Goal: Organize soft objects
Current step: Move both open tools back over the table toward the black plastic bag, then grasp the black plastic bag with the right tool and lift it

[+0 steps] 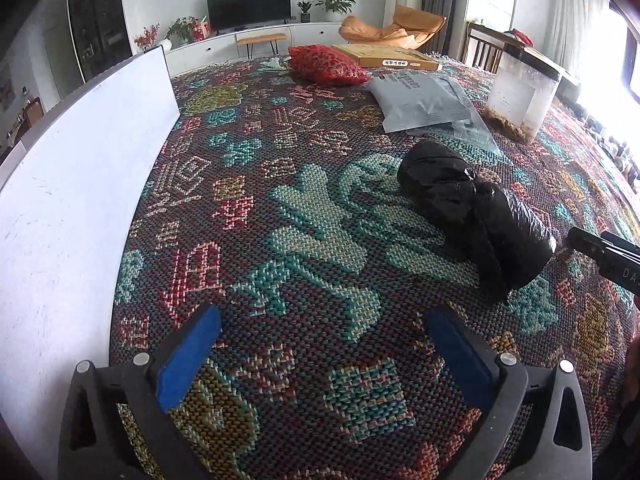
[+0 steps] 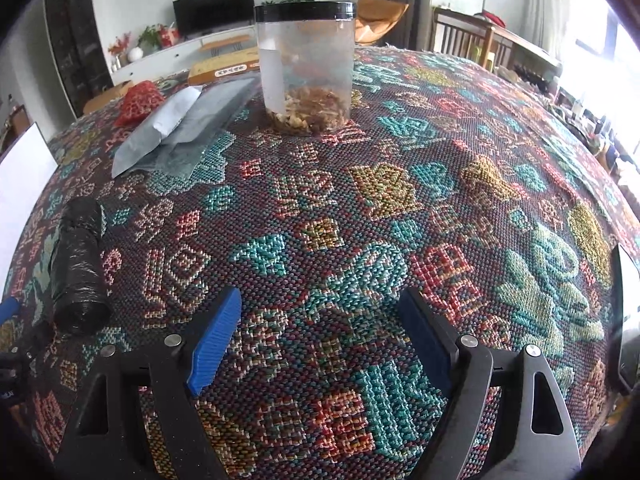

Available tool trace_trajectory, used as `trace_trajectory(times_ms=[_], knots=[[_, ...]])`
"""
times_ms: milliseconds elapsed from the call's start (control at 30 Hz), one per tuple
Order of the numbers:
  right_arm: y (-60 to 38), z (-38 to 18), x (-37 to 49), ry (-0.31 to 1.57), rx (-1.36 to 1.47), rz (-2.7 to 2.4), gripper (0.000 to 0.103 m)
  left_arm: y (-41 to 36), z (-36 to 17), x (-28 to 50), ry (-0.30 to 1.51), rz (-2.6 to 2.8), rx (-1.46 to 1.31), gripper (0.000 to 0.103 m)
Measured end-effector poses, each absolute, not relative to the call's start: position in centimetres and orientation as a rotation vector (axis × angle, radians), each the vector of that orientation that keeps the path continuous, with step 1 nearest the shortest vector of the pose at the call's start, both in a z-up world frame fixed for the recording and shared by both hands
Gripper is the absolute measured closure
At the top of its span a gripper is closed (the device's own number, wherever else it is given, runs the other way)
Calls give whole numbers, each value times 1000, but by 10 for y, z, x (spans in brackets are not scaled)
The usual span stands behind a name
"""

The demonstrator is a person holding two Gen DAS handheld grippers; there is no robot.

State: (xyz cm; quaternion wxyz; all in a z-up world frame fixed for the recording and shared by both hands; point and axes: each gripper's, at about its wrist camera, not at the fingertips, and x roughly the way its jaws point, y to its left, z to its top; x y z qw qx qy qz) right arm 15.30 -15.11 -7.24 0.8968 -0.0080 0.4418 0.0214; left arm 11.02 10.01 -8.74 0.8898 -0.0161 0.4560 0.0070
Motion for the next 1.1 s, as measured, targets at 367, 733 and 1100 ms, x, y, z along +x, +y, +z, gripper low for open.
trace_trajectory(times_ms=[367,733,1100], knots=[[-151,-73,153,915,-17,44,19,100,-87,110,947,15,-33,0],[-150,-73,153,915,-18,44,19,100,-87,111,947,15,-34,0],[-154,-72,153,917,11,60,19,100,-88,111,946,15,-34,0]])
